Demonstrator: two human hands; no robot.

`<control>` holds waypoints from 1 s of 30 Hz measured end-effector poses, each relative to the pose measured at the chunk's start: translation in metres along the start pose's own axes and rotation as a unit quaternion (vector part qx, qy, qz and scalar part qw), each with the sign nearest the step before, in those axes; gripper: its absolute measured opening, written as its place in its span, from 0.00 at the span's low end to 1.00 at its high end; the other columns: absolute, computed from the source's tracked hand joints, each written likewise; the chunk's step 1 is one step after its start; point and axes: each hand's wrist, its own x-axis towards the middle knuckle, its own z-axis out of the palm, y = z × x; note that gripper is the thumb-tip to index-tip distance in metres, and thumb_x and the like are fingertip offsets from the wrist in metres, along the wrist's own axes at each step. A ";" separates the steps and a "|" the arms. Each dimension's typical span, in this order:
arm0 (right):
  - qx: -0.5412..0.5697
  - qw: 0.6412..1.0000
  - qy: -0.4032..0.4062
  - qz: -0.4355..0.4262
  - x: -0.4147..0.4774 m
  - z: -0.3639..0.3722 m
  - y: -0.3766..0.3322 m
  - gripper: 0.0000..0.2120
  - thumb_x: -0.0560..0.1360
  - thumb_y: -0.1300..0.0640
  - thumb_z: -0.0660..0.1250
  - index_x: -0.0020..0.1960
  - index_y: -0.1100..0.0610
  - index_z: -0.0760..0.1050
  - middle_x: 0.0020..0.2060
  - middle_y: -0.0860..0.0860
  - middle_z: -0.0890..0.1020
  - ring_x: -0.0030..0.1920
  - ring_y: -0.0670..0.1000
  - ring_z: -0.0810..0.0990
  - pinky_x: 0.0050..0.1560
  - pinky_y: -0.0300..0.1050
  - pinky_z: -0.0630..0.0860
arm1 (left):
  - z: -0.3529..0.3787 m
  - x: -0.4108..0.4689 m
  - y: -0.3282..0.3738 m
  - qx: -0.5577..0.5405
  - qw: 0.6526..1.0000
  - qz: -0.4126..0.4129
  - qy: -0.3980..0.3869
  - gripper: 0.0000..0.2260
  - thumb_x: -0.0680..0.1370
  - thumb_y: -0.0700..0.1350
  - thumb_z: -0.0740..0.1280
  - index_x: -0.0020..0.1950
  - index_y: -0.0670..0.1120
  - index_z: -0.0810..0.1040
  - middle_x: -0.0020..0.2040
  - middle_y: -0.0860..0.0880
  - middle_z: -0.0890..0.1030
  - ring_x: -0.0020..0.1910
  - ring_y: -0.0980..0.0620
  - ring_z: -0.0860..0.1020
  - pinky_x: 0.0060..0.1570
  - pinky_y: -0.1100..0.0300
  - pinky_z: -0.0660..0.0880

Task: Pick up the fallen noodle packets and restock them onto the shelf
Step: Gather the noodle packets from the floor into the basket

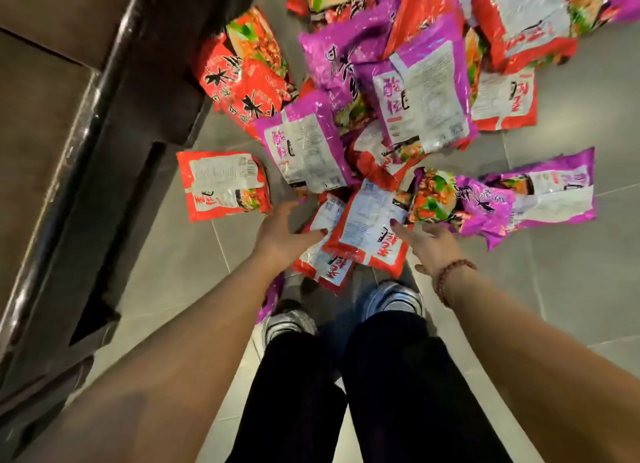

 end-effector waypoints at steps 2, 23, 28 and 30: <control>0.043 0.999 -0.008 -0.006 0.026 0.011 0.013 0.21 0.68 0.46 0.76 0.52 0.57 0.75 0.47 0.51 0.79 0.43 0.46 0.78 0.45 0.40 0.78 | 0.019 0.022 -0.017 -0.016 1.000 -0.006 0.004 0.32 0.71 0.51 0.76 0.71 0.46 0.69 0.66 0.49 0.73 0.64 0.50 0.73 0.54 0.62 0.68; 0.246 0.965 -0.085 0.035 -0.083 0.022 0.024 0.18 0.71 0.57 0.74 0.59 0.61 0.77 0.47 0.58 0.85 0.42 0.57 0.86 0.38 0.51 0.83 | -0.016 -0.074 -0.046 -0.125 0.986 -0.018 0.110 0.13 0.74 0.48 0.73 0.57 0.46 0.80 0.47 0.50 0.81 0.45 0.51 0.78 0.44 0.62 0.70; 0.215 0.968 -0.122 -0.038 -0.212 0.000 -0.023 0.15 0.72 0.62 0.73 0.58 0.61 0.77 0.49 0.59 0.85 0.45 0.58 0.85 0.43 0.54 0.83 | -0.101 -0.179 -0.015 -0.230 0.956 -0.031 0.178 0.06 0.75 0.47 0.73 0.50 0.49 0.79 0.43 0.51 0.82 0.44 0.49 0.80 0.44 0.57 0.76; 0.180 0.972 -0.118 -0.096 -0.267 -0.009 -0.045 0.16 0.71 0.63 0.73 0.59 0.60 0.77 0.50 0.57 0.85 0.47 0.57 0.85 0.48 0.56 0.82 | -0.137 -0.226 -0.002 -0.263 0.944 -0.016 0.198 0.06 0.73 0.50 0.73 0.47 0.52 0.79 0.42 0.54 0.83 0.44 0.50 0.81 0.46 0.54 0.77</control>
